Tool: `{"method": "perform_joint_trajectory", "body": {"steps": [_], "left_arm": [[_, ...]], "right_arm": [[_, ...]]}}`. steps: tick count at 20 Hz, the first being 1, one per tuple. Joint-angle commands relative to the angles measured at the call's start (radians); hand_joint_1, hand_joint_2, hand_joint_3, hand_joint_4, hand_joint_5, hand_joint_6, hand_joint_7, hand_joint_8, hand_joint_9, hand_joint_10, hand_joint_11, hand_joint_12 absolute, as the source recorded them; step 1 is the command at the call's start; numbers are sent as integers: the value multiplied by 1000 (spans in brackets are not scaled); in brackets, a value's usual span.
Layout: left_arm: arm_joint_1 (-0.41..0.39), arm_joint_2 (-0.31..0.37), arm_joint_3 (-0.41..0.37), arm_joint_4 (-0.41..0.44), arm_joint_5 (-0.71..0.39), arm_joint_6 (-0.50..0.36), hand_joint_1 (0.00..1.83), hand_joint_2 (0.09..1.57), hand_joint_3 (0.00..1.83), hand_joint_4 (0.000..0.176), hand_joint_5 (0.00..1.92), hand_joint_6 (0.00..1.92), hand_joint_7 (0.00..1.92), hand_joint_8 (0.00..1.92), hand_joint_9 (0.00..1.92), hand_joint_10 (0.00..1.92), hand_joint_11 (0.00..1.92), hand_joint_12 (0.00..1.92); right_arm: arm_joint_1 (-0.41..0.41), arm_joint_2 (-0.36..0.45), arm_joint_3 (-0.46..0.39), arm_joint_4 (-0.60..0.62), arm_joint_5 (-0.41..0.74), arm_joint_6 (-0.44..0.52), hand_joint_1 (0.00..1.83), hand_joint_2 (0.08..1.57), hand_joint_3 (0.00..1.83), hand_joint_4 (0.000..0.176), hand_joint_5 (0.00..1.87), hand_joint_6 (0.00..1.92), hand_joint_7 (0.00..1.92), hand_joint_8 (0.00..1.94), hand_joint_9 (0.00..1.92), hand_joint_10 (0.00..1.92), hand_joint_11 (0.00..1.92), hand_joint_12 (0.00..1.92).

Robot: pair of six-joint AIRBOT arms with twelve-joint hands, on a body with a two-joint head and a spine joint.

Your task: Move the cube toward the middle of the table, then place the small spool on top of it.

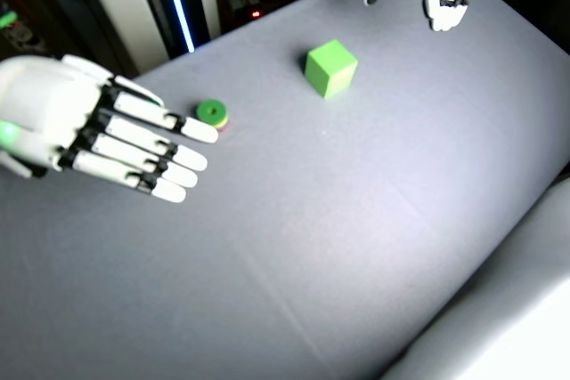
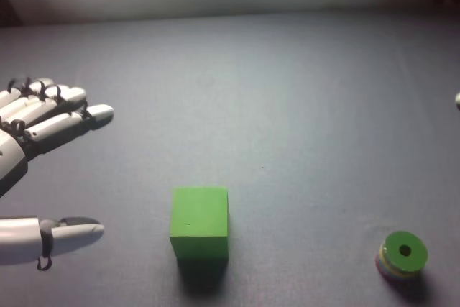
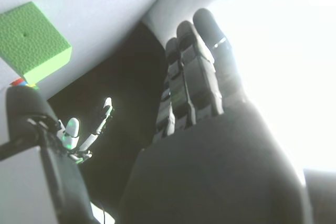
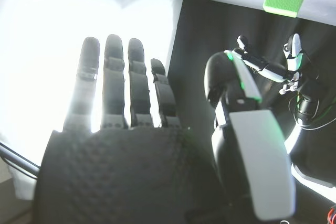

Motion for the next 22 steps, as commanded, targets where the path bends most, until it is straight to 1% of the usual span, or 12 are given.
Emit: {"method": "perform_joint_trajectory", "body": {"steps": [1, 2, 3, 4, 5, 7, 9, 14, 18, 19, 21, 22], "left_arm": [[-9, 2, 4, -7, -112, -5, 422, 956, 6, 163, 194, 1, 95, 1, 79, 9, 0, 116], [-10, 2, 4, -3, -108, -7, 408, 939, 0, 175, 161, 0, 80, 0, 69, 2, 0, 68], [-11, 1, 5, 1, -105, -8, 408, 939, 0, 175, 161, 0, 80, 0, 69, 2, 0, 68], [-19, -3, 8, 13, -92, -11, 434, 923, 0, 175, 170, 4, 87, 3, 91, 10, 19, 78], [-41, -13, 16, 39, -64, -17, 430, 922, 0, 161, 189, 10, 99, 7, 104, 13, 48, 95], [-83, -30, 31, 84, -11, -31, 472, 913, 1, 174, 192, 0, 136, 1, 139, 2, 2, 384], [-146, -52, 48, 150, 69, -41, 543, 879, 0, 176, 148, 0, 142, 1, 159, 1, 0, 547], [-259, -158, 109, 272, 208, -100, 568, 797, 0, 176, 77, 0, 80, 1, 136, 0, 3, 687], [-323, -246, 163, 284, 259, -104, 566, 791, 2, 176, 100, 2, 91, 1, 166, 7, 0, 791], [-331, -253, 167, 288, 266, -104, 573, 792, 1, 176, 127, 4, 95, 1, 190, 9, 0, 869], [-356, -282, 185, 311, 297, -111, 584, 805, 2, 176, 118, 1, 66, 0, 144, 5, 0, 775], [-363, -294, 193, 320, 313, -112, 568, 813, 3, 176, 123, 1, 73, 1, 141, 3, 0, 679]], "right_arm": [[12, 0, 5, 19, 110, 3, 663, 1343, 1, 0, 423, 4, 478, 3, 505, 22, 198, 858], [12, 0, 4, 15, 107, 3, 706, 1339, 0, 0, 428, 2, 479, 1, 511, 11, 200, 855], [13, 0, 4, 14, 107, 3, 706, 1339, 0, 0, 428, 2, 479, 1, 511, 11, 200, 855], [14, -1, 4, 12, 106, 3, 715, 1336, 0, 0, 433, 4, 493, 6, 534, 18, 227, 868], [16, -2, 4, 8, 105, 3, 687, 1333, 0, 6, 433, 2, 498, 5, 548, 18, 247, 868], [18, -3, 4, 7, 105, 3, 705, 1326, 0, 0, 451, 0, 514, 0, 574, 4, 300, 784], [18, -3, 5, 6, 105, 3, 698, 1333, 3, 2, 452, 0, 509, 0, 573, 0, 324, 708], [21, -8, 10, 6, 105, 3, 722, 1340, 0, 0, 463, 5, 515, 4, 560, 4, 332, 646], [21, -9, 13, 4, 105, 3, 754, 1337, 0, 0, 467, 5, 532, 9, 574, 9, 348, 669], [21, -9, 14, 4, 105, 3, 744, 1340, 0, 0, 470, 1, 532, 1, 581, 3, 319, 737], [21, -9, 16, 2, 105, 3, 680, 1348, 2, 0, 467, 1, 528, 1, 591, 1, 305, 822], [21, -9, 17, 1, 103, 3, 670, 1360, 1, 7, 458, 1, 514, 0, 567, 0, 262, 855]]}}
